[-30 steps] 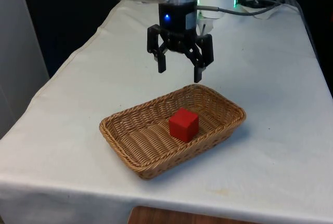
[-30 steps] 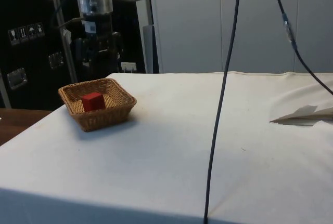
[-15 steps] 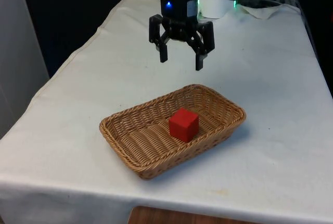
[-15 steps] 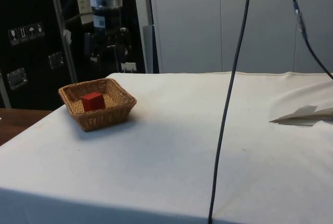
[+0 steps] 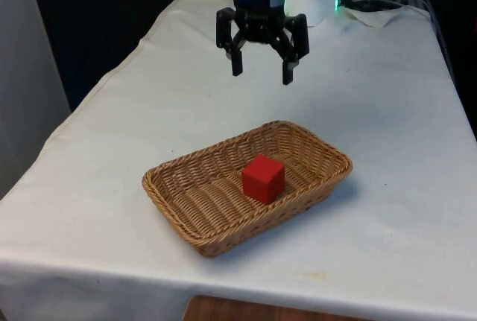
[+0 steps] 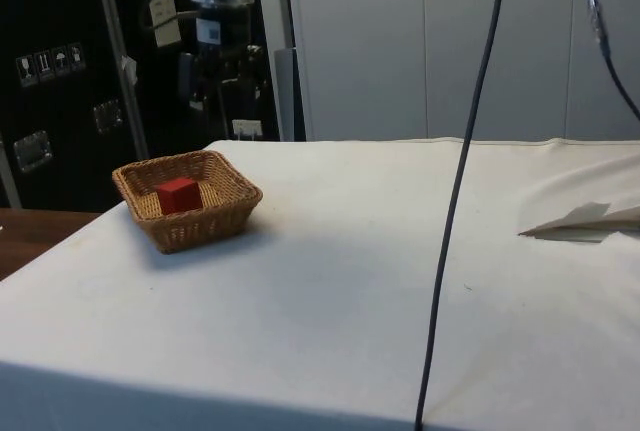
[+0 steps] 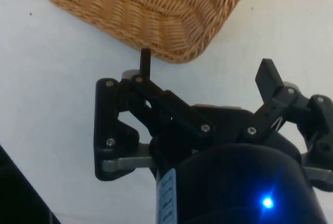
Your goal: Pick up the cube and place it into the basket.
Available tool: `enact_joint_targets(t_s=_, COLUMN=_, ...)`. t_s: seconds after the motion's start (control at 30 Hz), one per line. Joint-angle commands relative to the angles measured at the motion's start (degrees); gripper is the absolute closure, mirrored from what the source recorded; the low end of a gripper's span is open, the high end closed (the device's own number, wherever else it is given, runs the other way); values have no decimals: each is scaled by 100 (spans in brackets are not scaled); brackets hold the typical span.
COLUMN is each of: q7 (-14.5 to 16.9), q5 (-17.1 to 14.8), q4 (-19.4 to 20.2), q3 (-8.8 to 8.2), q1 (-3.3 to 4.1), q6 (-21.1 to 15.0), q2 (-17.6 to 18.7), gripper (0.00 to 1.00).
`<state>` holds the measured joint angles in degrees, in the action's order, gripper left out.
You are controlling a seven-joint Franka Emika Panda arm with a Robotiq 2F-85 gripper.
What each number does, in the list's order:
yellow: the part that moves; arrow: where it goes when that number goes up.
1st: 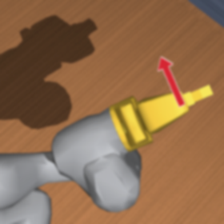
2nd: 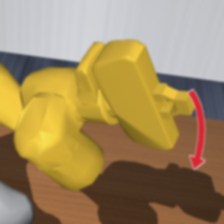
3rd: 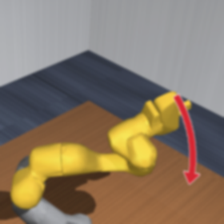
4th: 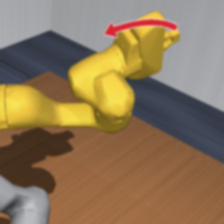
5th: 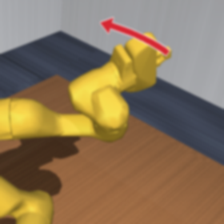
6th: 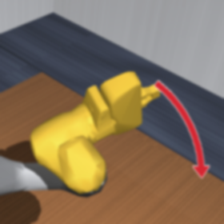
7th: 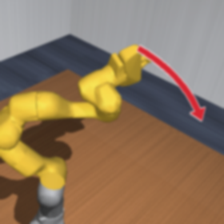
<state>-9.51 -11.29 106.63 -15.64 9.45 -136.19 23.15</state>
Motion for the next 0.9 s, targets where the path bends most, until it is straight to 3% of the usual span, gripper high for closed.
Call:
enact_joint_targets(t_s=0.0, q7=6, q5=17, q4=115, q3=-11, q1=23, q6=-109, q2=-86, gripper=0)
enact_joint_targets(t_s=0.37, q7=143, q5=34, q4=693, q3=-11, q1=34, q6=-275, q2=-596, gripper=0)
enact_joint_targets(t_s=0.87, q7=332, q5=92, q4=1226, q3=-17, q1=29, q6=-241, q2=-1192, gripper=0)
